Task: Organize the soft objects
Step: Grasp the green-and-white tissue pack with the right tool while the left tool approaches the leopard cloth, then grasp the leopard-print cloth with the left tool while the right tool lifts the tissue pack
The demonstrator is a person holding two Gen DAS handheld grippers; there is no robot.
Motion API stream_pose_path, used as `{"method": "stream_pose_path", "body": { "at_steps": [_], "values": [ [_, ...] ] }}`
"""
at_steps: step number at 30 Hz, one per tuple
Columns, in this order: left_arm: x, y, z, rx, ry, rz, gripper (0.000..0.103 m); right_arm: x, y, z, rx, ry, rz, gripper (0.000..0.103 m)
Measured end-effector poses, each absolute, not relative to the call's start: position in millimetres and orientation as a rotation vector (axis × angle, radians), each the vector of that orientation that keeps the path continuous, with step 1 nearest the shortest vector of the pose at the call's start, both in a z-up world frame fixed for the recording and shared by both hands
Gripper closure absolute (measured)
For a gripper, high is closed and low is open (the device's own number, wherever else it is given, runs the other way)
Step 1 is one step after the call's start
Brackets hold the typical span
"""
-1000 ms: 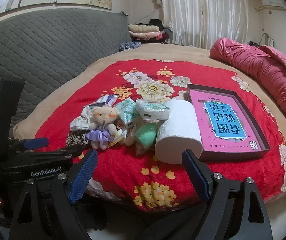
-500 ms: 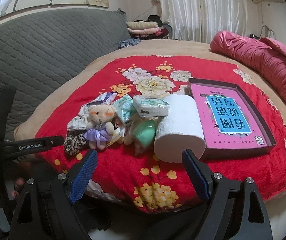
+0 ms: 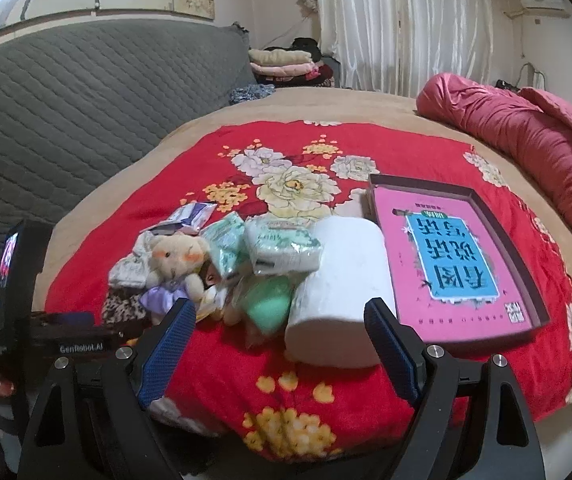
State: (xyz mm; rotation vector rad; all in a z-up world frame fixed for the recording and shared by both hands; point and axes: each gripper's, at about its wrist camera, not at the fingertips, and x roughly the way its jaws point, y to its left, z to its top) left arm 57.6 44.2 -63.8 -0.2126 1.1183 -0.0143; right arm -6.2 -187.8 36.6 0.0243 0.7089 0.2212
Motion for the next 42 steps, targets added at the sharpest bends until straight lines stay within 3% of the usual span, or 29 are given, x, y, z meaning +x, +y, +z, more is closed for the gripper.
{"method": "stream_pose_path", "body": {
  "at_steps": [4,9,21,23,25,27,42],
  "values": [
    [61.3,55.6,-66.5,-0.262,1.105,-0.019,0.026,15.3,-185.0,33.3,0.003,0.721,0.219,0.016],
    [68.1,65.1,-71.1,-0.320,1.096,-0.060,0.043,45.6,-179.0,29.3,-0.035,0.724,0.240,0.016],
    [78.5,71.2,-79.9,-0.414,1.097,-0.117,0.064,104.0,-173.0,7.6,-0.044,0.786,0.278,0.017],
    [77.6,71.4,-80.5,-0.411,1.100,-0.114,0.068,107.1,-170.8,3.3,-0.052,0.792,0.279,0.025],
    [78.0,70.7,-80.7,-0.408,1.099,-0.113,0.072,106.0,-166.2,0.4,-0.092,0.783,0.272,0.045],
    [77.5,70.2,-80.4,-0.403,1.098,-0.113,0.078,104.9,-162.5,-0.4,-0.122,0.767,0.287,0.046],
    [55.6,64.7,-58.3,-0.383,1.063,-0.139,0.086,74.2,-197.1,11.1,-0.013,0.661,0.296,0.047]
  ]
}}
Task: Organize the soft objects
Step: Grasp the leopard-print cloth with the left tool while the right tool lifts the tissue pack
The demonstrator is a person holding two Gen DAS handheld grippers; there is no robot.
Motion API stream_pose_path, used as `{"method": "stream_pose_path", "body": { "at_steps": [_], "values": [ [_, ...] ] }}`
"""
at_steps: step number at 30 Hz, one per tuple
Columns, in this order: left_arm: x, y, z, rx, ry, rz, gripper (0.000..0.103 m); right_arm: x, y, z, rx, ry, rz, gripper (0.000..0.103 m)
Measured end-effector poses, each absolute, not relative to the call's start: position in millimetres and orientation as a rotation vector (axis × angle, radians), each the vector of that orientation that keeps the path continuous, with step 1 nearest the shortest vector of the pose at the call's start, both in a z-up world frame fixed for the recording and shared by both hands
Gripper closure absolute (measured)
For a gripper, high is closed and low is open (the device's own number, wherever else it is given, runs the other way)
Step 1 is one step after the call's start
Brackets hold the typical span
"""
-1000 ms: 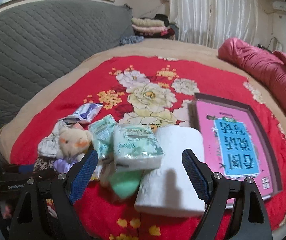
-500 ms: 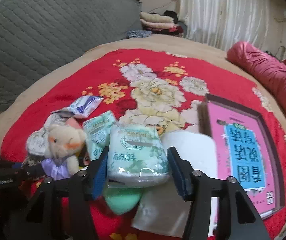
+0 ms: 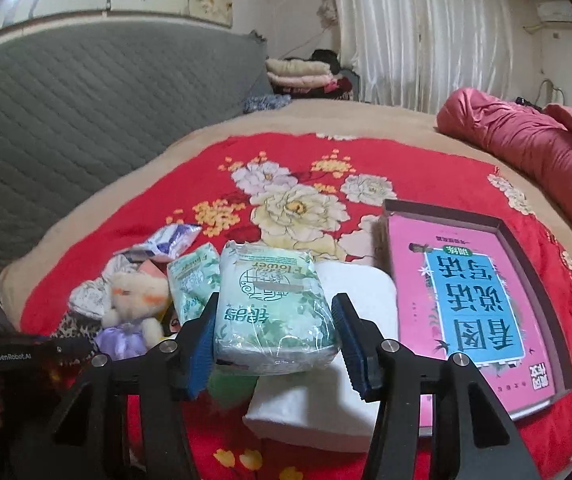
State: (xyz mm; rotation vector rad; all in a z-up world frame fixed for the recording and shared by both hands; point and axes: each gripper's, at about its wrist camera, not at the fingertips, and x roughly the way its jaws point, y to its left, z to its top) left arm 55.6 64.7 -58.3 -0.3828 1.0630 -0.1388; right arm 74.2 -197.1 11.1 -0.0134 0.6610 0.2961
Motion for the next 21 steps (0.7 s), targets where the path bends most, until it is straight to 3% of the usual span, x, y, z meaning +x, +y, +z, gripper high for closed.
{"method": "stream_pose_path", "body": {
  "at_steps": [21],
  "values": [
    [15.4,51.2,1.8,-0.270,0.898,-0.059,0.086,41.7,-246.4,32.5,0.084,0.576,0.205,0.047]
  ]
}}
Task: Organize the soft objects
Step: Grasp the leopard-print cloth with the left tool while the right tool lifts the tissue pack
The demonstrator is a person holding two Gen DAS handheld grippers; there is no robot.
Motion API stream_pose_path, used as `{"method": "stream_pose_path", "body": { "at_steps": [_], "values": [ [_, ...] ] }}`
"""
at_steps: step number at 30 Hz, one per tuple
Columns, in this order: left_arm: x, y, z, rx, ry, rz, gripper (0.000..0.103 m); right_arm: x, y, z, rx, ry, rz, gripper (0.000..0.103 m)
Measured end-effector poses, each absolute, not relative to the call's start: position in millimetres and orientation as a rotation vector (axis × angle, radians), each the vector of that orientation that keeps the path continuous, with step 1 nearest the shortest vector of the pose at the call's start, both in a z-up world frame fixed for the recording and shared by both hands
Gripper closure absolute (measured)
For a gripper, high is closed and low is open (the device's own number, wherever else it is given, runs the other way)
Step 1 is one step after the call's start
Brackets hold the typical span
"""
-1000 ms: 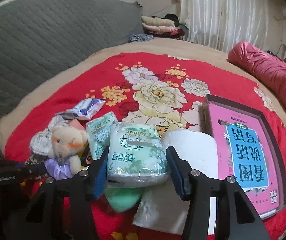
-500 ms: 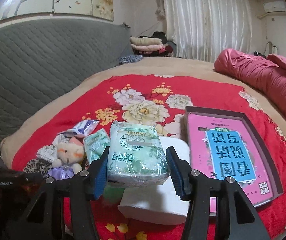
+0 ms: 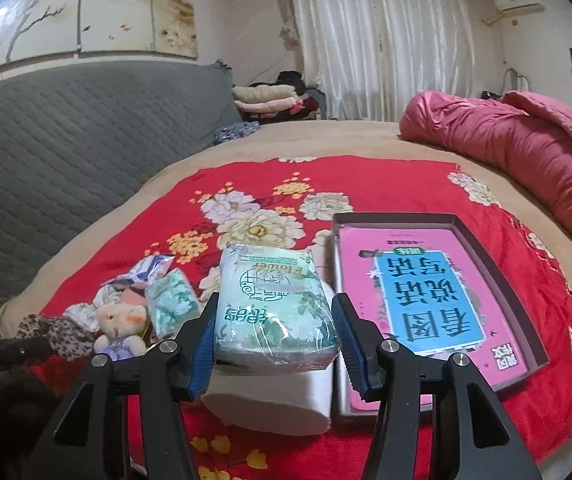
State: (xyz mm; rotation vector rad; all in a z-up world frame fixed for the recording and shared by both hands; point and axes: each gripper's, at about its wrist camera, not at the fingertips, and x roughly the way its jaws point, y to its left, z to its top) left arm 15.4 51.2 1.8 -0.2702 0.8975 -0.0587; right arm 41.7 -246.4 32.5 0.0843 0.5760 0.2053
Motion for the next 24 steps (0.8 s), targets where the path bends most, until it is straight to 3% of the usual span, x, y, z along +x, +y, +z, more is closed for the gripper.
{"method": "stream_pose_path", "body": {
  "at_steps": [24],
  "values": [
    [3.4,-26.0,40.2,-0.197,0.833,-0.227,0.086,32.4,-314.1,40.4,0.157,0.487,-0.058,0.047]
  ]
}}
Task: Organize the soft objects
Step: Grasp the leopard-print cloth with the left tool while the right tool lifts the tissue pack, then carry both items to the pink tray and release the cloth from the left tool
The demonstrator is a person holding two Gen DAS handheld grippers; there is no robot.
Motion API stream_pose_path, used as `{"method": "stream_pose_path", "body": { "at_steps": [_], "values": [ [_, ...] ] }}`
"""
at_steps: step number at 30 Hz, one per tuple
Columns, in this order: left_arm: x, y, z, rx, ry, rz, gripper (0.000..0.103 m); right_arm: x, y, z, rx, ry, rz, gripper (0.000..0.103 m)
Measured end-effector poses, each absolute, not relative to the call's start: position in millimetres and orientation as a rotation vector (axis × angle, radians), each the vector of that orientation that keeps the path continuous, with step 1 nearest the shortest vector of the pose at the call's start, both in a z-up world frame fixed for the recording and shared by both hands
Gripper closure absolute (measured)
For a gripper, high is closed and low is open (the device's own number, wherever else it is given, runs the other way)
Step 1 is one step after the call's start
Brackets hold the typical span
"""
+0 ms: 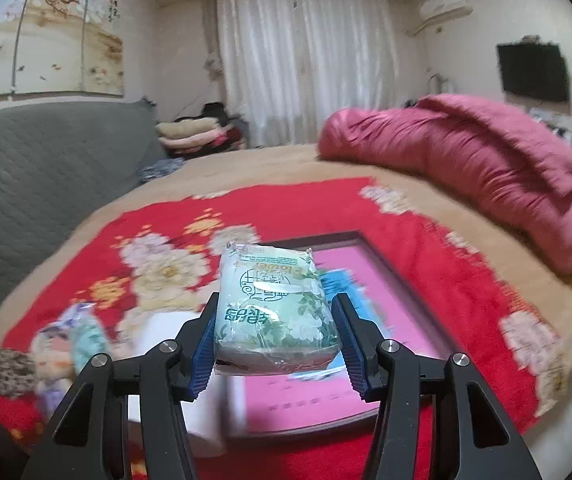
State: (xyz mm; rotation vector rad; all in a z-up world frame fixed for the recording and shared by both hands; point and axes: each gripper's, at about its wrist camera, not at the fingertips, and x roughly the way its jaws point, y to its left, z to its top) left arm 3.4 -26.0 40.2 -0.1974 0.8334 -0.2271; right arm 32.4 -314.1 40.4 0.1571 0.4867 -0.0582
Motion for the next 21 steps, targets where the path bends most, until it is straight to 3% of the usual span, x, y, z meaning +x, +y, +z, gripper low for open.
{"method": "stream_pose_path", "body": {
  "at_steps": [21],
  "values": [
    [52.2,-169.3,67.2,-0.145,0.816,-0.471,0.086,36.0,-371.8,22.7,0.038,0.501,-0.310,0.048]
  ]
}}
